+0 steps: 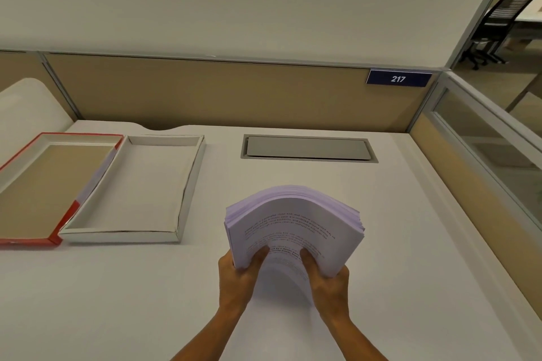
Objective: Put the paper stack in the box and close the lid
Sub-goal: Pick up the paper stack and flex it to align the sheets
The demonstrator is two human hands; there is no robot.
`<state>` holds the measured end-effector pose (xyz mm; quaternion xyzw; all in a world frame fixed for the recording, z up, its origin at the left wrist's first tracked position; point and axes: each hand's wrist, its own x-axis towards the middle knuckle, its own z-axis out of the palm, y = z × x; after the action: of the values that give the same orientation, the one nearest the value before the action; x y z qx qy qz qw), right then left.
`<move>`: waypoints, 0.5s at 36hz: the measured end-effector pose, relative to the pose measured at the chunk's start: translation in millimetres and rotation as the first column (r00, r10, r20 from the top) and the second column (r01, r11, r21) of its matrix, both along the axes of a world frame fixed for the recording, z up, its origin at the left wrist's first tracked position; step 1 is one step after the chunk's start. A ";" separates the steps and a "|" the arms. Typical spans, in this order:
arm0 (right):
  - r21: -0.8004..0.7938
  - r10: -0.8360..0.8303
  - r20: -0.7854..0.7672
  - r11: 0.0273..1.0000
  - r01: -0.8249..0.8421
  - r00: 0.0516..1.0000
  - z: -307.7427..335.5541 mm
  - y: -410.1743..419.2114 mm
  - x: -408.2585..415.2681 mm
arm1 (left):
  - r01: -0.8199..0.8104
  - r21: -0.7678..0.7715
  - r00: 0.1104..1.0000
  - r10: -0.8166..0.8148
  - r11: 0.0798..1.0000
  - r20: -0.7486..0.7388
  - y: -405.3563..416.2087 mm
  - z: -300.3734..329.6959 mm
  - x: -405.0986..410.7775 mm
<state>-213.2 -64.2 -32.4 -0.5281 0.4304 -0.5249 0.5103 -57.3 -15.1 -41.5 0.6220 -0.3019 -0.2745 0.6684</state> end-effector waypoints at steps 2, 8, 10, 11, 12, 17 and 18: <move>-0.009 0.002 -0.005 1.000 -0.002 1.000 1.1 -1.4 -0.1 | -0.011 -0.014 1.000 0.011 1.000 0.004 -0.6 1.9 -0.4; -0.041 -0.008 0.000 0.999 0.008 1.000 7.5 -7.9 -0.9 | -0.007 -0.050 1.000 0.007 0.999 0.002 -3.7 7.4 2.4; -0.046 -0.008 -0.003 0.999 0.008 1.000 4.7 -7.9 -2.3 | -0.004 -0.046 1.000 0.004 0.999 0.013 -2.9 3.8 3.3; -0.040 -0.004 -0.008 0.999 0.004 1.000 2.0 -6.6 -3.1 | -0.002 -0.034 1.000 0.002 0.999 0.015 -1.7 0.8 2.8; -0.028 0.002 -0.016 1.000 -0.002 1.000 -1.3 -4.9 -4.0 | 0.005 -0.016 1.000 -0.004 1.000 0.014 -0.3 -3.2 2.0; 0.028 0.019 -0.045 0.999 -0.017 0.999 -9.3 0.3 -4.7 | 0.042 0.037 0.999 -0.042 0.998 -0.011 3.2 -16.7 2.2; 0.033 0.020 -0.052 0.999 -0.018 0.998 -9.5 -0.6 -4.7 | 0.048 0.036 0.999 -0.048 0.998 -0.015 2.8 -16.2 2.7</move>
<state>-217.9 -64.8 -41.9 -0.5373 0.4472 -0.4988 0.5124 -54.6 -12.3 -57.7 0.6246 -0.3068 -0.3003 0.6524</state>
